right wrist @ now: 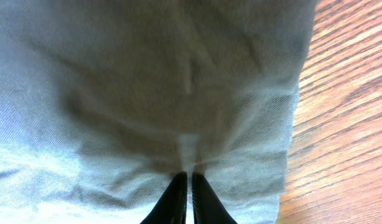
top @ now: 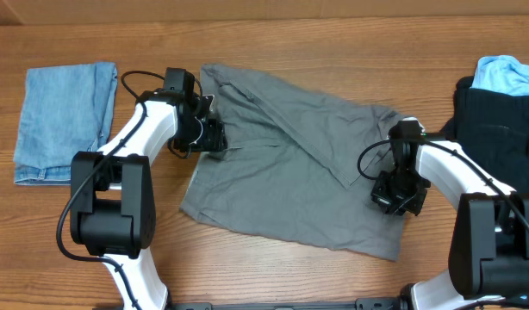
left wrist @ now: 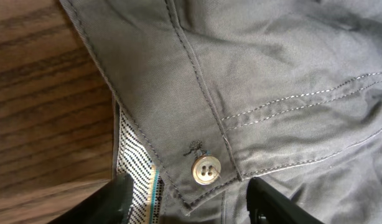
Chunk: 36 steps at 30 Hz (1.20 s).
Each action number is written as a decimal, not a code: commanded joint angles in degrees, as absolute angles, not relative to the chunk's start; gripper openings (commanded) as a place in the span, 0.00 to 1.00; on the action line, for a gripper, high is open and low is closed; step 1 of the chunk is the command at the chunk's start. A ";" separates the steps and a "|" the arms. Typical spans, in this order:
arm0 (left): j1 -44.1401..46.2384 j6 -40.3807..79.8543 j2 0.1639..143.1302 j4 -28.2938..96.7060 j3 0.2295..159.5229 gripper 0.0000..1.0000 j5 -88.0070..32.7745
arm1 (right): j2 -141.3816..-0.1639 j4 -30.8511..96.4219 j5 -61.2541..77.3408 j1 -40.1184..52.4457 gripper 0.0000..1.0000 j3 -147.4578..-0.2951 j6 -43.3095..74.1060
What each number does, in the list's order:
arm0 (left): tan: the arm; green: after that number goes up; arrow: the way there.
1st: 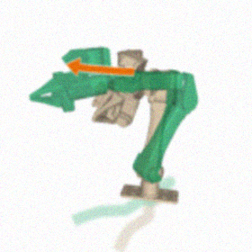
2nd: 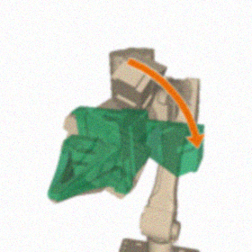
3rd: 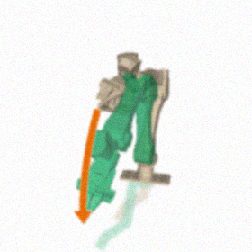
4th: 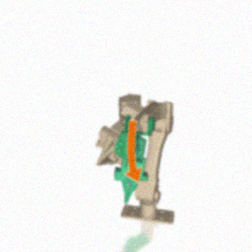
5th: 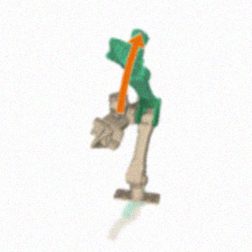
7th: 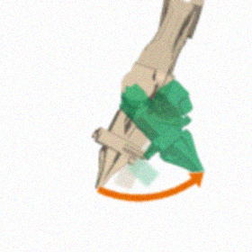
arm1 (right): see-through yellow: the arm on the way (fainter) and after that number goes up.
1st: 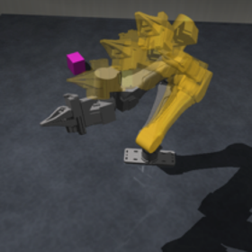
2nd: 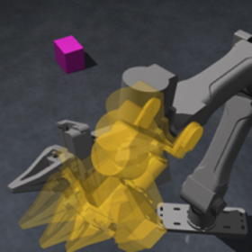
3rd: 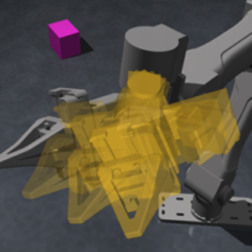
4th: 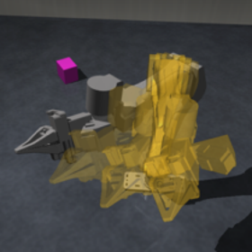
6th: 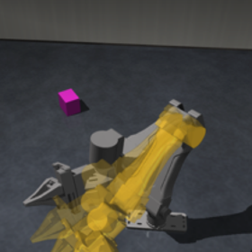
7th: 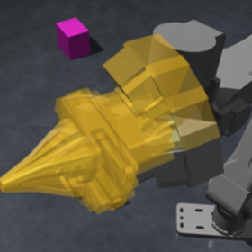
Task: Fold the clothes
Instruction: 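Grasp the pants with both grippers and pull them flat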
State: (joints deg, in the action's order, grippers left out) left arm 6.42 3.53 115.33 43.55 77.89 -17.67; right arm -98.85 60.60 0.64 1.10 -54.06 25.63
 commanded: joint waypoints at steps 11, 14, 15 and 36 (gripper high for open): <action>7.22 4.49 115.96 43.18 75.24 0.53 -19.05 | -99.02 60.34 0.05 0.62 0.09 -55.35 25.47; 7.20 4.49 115.96 42.30 74.00 0.54 -18.87 | -99.02 60.34 0.05 0.62 0.10 -55.35 25.47; 7.20 4.49 115.96 42.24 73.97 0.54 -18.85 | -99.02 60.34 0.05 0.62 0.10 -55.35 25.47; 6.07 4.95 115.81 44.10 79.53 0.04 -16.82 | -99.02 60.34 0.05 0.62 0.11 -55.35 25.45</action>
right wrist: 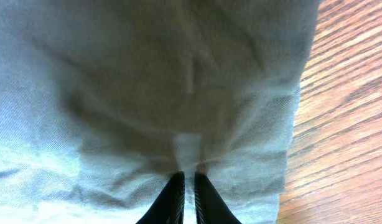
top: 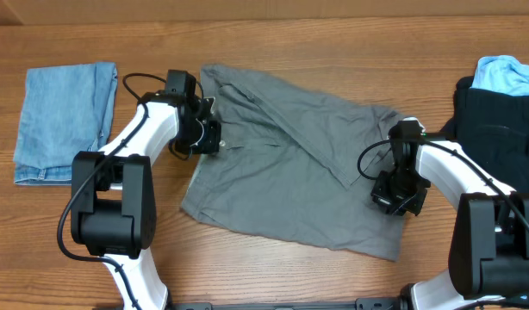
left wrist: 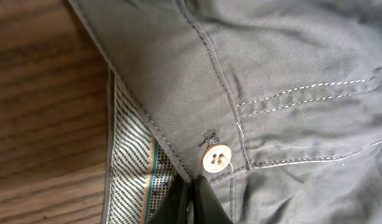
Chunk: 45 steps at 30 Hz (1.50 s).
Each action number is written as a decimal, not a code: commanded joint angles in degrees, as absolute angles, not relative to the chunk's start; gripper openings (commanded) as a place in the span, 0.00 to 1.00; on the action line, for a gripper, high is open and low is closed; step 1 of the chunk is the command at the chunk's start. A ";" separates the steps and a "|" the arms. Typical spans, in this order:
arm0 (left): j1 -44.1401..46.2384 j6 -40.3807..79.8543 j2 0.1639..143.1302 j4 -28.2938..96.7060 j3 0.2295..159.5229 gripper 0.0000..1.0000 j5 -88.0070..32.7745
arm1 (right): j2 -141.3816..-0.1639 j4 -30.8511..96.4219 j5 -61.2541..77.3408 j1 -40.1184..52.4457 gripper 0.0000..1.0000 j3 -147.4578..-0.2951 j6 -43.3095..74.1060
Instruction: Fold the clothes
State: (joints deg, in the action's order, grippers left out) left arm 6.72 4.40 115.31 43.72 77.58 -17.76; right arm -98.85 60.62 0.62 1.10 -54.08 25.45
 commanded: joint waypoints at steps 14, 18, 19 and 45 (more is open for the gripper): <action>4.89 4.95 115.83 46.19 79.55 0.04 -5.39 | -99.02 60.31 0.05 0.62 0.11 -55.35 25.45; 4.84 4.95 115.83 46.19 79.53 0.04 -3.40 | -99.00 60.36 0.05 0.62 0.11 -55.35 25.47; 4.84 4.97 115.83 46.48 79.53 0.04 -1.83 | -99.00 60.36 0.05 0.62 0.11 -55.35 25.47; 4.84 7.53 104.79 52.47 91.37 1.00 -6.22 | -99.02 59.64 0.05 0.62 0.19 -55.35 25.45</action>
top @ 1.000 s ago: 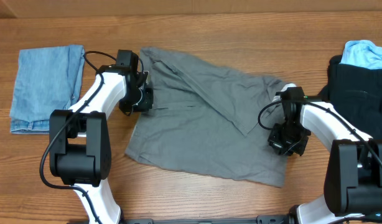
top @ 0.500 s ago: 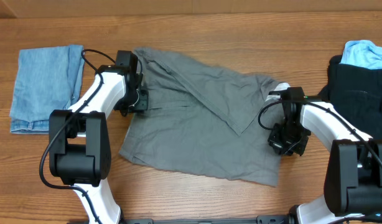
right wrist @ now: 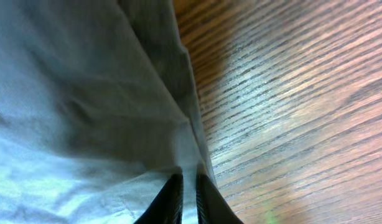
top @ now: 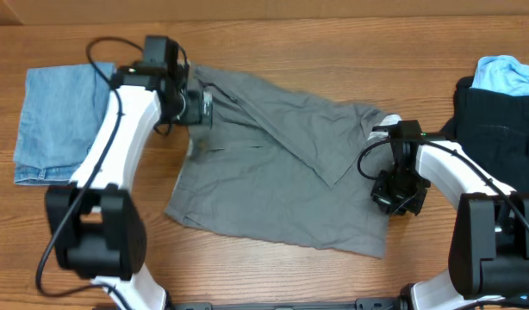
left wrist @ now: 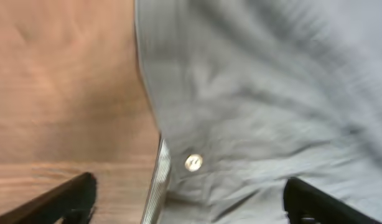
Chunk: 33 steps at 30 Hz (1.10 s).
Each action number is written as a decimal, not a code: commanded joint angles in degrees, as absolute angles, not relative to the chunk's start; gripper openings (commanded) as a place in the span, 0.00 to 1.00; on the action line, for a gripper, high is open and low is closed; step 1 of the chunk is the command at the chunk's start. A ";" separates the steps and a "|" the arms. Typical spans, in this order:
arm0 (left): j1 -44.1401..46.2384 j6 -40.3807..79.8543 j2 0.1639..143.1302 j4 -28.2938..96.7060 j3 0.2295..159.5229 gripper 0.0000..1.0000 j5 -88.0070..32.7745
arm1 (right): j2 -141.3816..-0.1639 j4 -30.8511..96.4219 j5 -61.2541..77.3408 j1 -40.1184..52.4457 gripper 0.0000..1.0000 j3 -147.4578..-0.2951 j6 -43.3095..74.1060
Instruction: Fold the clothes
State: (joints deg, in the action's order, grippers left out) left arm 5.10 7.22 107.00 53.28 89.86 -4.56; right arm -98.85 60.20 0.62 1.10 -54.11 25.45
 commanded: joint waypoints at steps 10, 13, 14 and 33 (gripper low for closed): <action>5.06 7.53 112.66 52.64 90.00 0.95 -13.67 | -99.02 59.27 0.05 0.62 0.21 -55.35 25.45; 5.23 7.53 116.18 52.71 90.00 0.87 -16.23 | -99.02 59.24 0.05 0.62 0.20 -55.35 25.45; 5.30 7.60 117.30 52.73 90.00 0.86 -16.71 | -99.02 59.22 0.08 0.62 0.20 -55.35 25.45; 4.34 14.26 106.94 53.08 90.02 1.00 -8.93 | -78.85 59.83 10.17 14.41 0.14 -69.01 6.98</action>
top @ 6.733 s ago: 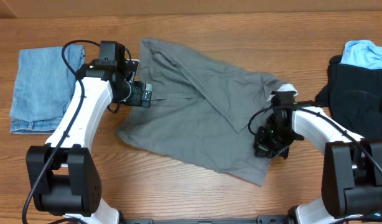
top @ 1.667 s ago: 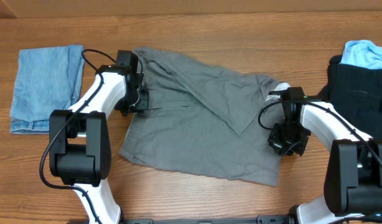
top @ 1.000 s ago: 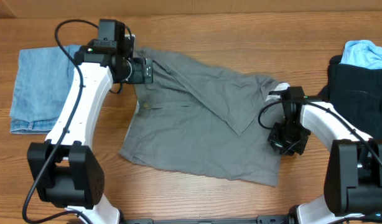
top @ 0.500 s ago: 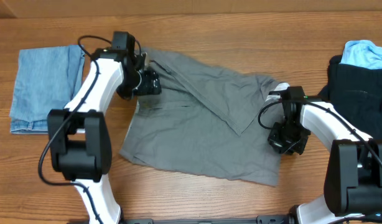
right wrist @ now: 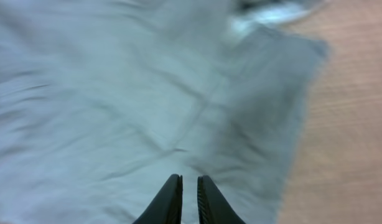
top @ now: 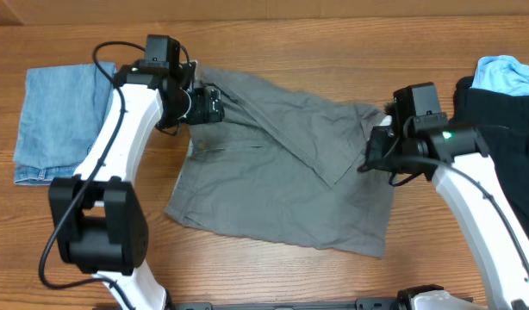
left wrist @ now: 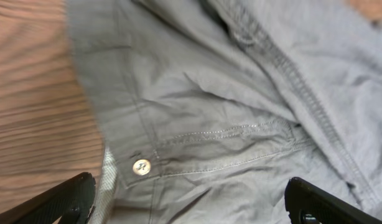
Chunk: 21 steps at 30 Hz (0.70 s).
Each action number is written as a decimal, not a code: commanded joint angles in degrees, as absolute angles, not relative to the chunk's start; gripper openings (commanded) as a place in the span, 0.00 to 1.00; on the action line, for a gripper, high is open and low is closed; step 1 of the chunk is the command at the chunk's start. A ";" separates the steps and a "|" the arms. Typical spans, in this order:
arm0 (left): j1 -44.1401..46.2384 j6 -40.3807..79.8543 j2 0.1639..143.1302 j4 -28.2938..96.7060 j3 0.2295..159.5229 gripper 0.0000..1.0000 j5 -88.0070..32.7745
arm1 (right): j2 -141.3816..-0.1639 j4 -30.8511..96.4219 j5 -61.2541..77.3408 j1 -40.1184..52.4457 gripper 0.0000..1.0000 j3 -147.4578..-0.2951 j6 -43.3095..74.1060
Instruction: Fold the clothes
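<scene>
Grey shorts (top: 282,164) lie spread on the wooden table, waistband to the left, with one flap folded diagonally across the top. The left gripper (top: 211,107) hovers open over the waistband; in the left wrist view its fingers (left wrist: 69,200) stand far apart, with the button (left wrist: 140,166) and grey cloth (left wrist: 241,93) between them. My right gripper (top: 370,158) is raised over the shorts' right edge. In the right wrist view the right gripper (right wrist: 190,185) is shut with nothing in it, and the blurred cloth (right wrist: 147,93) lies below.
Folded blue denim (top: 62,120) lies at the far left. A black garment (top: 497,120) with a light blue one (top: 508,73) on top is piled at the right edge. Bare table (top: 264,271) runs along the front.
The right gripper has let go of the shorts' right edge and risen above it, further back. The left gripper stays open and has shifted slightly right over the waistband.
First the left gripper was open at the waistband button and the right was shut on the right hem. The left then shut on the waistband. Later the shorts lay further left, with the left gripper open. Now both grippers are off the cloth.
</scene>
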State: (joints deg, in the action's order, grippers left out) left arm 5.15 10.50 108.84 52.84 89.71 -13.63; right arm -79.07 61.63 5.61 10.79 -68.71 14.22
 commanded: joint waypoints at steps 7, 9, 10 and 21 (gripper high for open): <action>-2.94 26.68 106.91 54.15 90.02 1.00 -10.22 | -84.51 52.75 6.09 22.41 0.87 -68.49 -0.05; -5.21 28.56 106.91 54.33 90.02 1.00 -10.79 | -85.97 50.94 6.09 22.55 1.00 -68.49 -0.08; -6.11 28.75 106.91 54.57 90.02 1.00 -10.81 | -86.26 50.39 6.09 22.52 1.00 -68.49 -0.08; -9.34 28.75 106.94 55.48 90.02 1.00 -10.09 | -92.79 49.39 6.07 22.98 0.59 -68.47 -1.93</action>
State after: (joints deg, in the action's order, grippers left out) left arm -9.41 27.35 107.68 55.55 89.71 -10.46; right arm -90.39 48.03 6.55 22.55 -68.55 -1.28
